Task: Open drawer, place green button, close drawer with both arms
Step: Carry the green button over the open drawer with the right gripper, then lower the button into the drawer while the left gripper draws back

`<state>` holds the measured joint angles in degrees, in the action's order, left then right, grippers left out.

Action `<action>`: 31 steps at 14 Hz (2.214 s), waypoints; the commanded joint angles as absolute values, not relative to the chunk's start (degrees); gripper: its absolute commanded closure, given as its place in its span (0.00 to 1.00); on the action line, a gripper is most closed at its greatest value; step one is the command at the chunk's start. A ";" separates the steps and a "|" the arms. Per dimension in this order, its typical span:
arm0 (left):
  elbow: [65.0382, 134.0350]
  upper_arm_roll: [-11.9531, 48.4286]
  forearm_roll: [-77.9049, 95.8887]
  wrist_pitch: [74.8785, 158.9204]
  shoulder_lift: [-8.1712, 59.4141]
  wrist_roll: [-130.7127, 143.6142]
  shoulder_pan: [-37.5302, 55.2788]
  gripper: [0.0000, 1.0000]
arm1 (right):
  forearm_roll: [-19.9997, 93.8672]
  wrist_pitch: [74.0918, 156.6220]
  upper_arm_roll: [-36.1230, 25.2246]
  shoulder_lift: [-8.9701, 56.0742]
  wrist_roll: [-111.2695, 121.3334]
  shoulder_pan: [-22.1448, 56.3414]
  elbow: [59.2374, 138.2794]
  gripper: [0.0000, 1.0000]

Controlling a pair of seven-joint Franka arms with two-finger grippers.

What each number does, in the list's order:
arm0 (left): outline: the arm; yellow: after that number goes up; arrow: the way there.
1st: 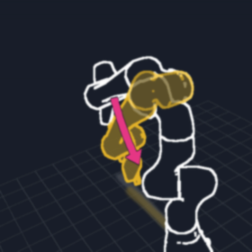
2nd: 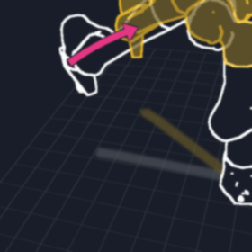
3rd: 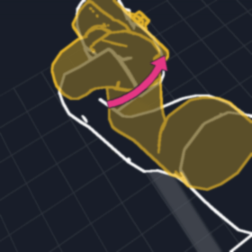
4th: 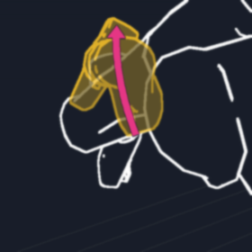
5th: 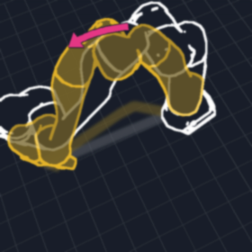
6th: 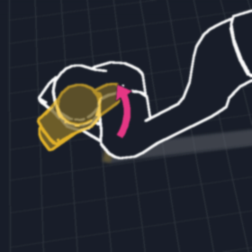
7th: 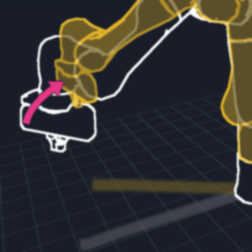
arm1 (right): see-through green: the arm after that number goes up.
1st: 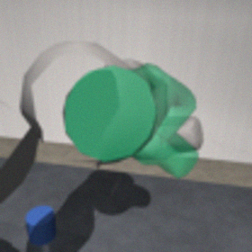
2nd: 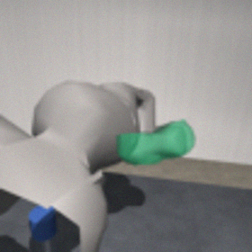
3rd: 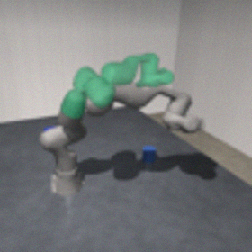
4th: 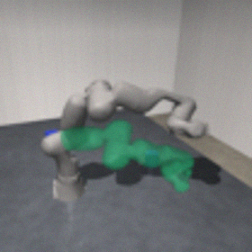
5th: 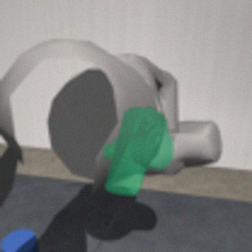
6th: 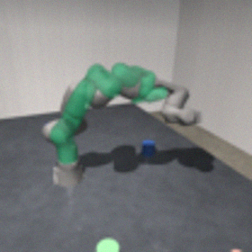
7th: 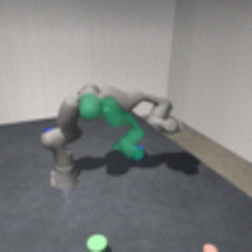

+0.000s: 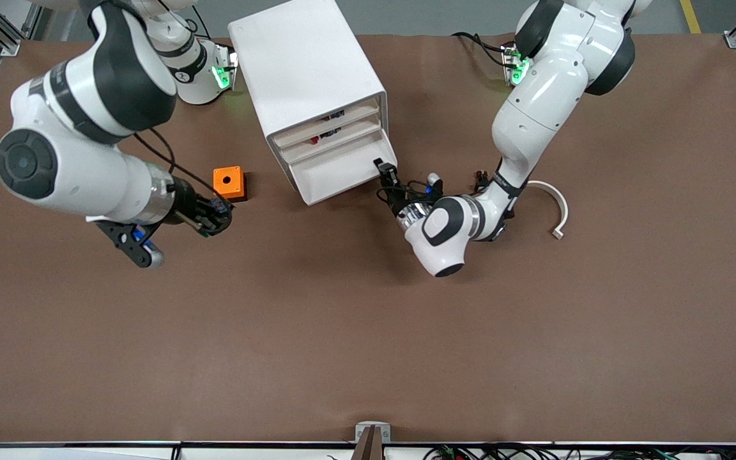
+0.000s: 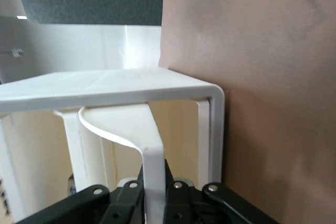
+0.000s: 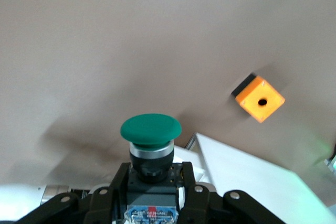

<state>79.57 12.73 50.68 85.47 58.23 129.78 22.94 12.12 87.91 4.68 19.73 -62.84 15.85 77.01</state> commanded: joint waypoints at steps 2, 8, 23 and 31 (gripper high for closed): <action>78.75 12.74 51.33 86.75 58.71 129.64 22.15 0.85 | 12.13 90.08 4.04 17.23 -73.98 21.96 77.87 1.00; 78.75 12.66 50.98 87.54 58.71 129.20 20.48 0.85 | 4.14 99.47 4.04 17.75 -88.93 32.94 82.51 1.00; 75.06 13.19 50.54 88.07 53.63 107.88 15.12 0.00 | -3.16 120.14 3.96 23.98 -106.16 43.85 97.65 1.00; 70.41 12.92 32.28 88.15 52.12 89.75 14.94 0.00 | -8.69 123.40 3.87 29.09 -113.72 47.02 98.09 1.00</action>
